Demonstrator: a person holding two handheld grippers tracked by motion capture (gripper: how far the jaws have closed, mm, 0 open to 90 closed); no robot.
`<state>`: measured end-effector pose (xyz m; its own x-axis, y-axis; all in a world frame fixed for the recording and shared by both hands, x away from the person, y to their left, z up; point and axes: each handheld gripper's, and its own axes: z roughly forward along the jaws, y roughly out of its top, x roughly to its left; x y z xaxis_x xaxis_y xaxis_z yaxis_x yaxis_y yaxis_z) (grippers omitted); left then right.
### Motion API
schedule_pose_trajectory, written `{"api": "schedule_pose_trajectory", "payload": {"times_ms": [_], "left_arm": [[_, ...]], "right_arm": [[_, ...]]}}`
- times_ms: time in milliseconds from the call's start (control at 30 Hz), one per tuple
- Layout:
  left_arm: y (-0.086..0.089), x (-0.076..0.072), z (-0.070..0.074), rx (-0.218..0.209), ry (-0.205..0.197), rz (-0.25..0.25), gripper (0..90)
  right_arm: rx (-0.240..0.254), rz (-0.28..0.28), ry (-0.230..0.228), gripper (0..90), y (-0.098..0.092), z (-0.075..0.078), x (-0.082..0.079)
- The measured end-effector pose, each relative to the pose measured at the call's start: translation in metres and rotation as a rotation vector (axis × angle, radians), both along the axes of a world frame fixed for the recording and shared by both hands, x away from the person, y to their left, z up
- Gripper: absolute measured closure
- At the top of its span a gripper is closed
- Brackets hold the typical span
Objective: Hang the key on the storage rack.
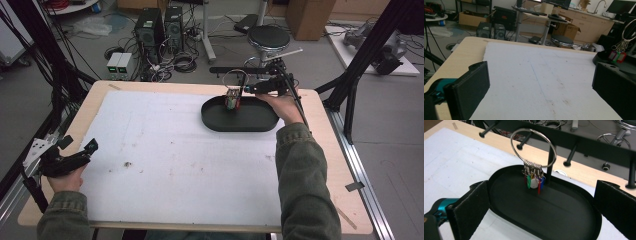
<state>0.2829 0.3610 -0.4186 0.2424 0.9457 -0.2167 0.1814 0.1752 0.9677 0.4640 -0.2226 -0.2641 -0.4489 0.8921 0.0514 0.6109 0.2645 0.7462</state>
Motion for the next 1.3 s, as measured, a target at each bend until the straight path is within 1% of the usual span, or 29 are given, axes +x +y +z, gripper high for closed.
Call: {"api": "schedule_pose_trajectory", "payload": {"times_ms": [67,100,200,233,267,300,333,367,400,467,500,533,600,633,667,767,833,900,967,1100,1200,1300], "left_arm": [[0.0,0.0,0.0,0.0,-0.001,0.001,1.8],[0.0,0.0,0.0,0.0,-0.001,0.0,1.8],[-0.001,0.0,0.0,0.0,-0.002,-0.002,1.7],[-0.001,0.0,0.0,0.002,0.0,-0.003,1.7],[-0.001,0.0,0.0,0.005,0.002,-0.003,1.8],[-0.001,0.0,0.0,0.007,0.001,-0.004,1.7],[-0.001,0.0,0.0,0.008,0.001,-0.005,1.8],[-0.001,0.0,0.0,0.008,0.002,-0.006,1.8],[-0.001,0.0,0.0,0.008,0.001,-0.006,1.8],[-0.002,0.0,0.0,0.007,0.002,-0.006,1.8],[-0.002,0.0,0.0,0.009,0.001,-0.006,1.8],[-0.002,0.0,0.0,0.009,0.001,-0.007,1.8],[-0.002,0.0,0.0,0.009,0.001,-0.007,1.8],[-0.002,0.0,0.0,0.009,0.001,-0.008,1.8],[-0.002,0.0,0.0,0.01,0.001,-0.007,1.8],[-0.002,0.0,0.0,0.01,0.001,-0.008,1.8],[-0.002,0.0,0.0,0.008,0.0,-0.009,1.7],[-0.001,0.0,0.0,0.009,0.0,-0.009,1.8],[-0.001,0.0,0.0,0.01,0.001,-0.01,1.7],[-0.002,0.0,0.0,0.01,0.001,-0.011,1.8],[-0.002,0.0,0.0,0.006,0.0,-0.011,1.8],[-0.002,0.0,0.0,0.007,0.002,-0.013,1.7]], "right_arm": [[-0.01,0.003,0.009,0.5,-0.001,-0.003,-0.003],[-0.026,0.004,0.007,0.5,-0.001,-0.004,-0.005],[-0.01,-0.004,-0.019,0.5,-0.002,-0.003,-0.013],[-0.01,-0.015,-0.03,0.5,-0.002,-0.002,-0.017],[-0.022,-0.022,-0.045,0.5,-0.002,-0.003,-0.022],[-0.029,-0.022,-0.051,0.5,-0.003,-0.003,-0.025],[-0.027,-0.024,-0.056,0.5,-0.005,-0.003,-0.028],[-0.012,-0.03,-0.059,0.5,-0.006,-0.004,-0.031],[-0.001,-0.027,-0.058,0.5,-0.009,-0.005,-0.033],[0.006,-0.04,-0.053,0.5,-0.012,-0.009,-0.038],[0.009,-0.043,-0.061,0.5,-0.014,-0.011,-0.041],[0.022,-0.046,-0.067,0.5,-0.016,-0.013,-0.043],[0.036,-0.049,-0.071,0.5,-0.018,-0.017,-0.047],[0.039,-0.043,-0.058,0.5,-0.019,-0.02,-0.048],[0.044,-0.044,-0.055,0.5,-0.02,-0.022,-0.05],[0.077,-0.028,-0.042,0.5,-0.021,-0.028,-0.054],[0.077,-0.021,-0.046,0.5,-0.022,-0.031,-0.057],[0.087,-0.011,-0.044,0.5,-0.024,-0.033,-0.061],[0.086,-0.014,-0.04,0.5,-0.025,-0.035,-0.065],[0.081,-0.026,-0.046,0.5,-0.03,-0.042,-0.072],[0.088,-0.031,-0.041,0.6,-0.033,-0.052,-0.078],[0.085,-0.023,-0.034,0.6,-0.034,-0.061,-0.083]]}}
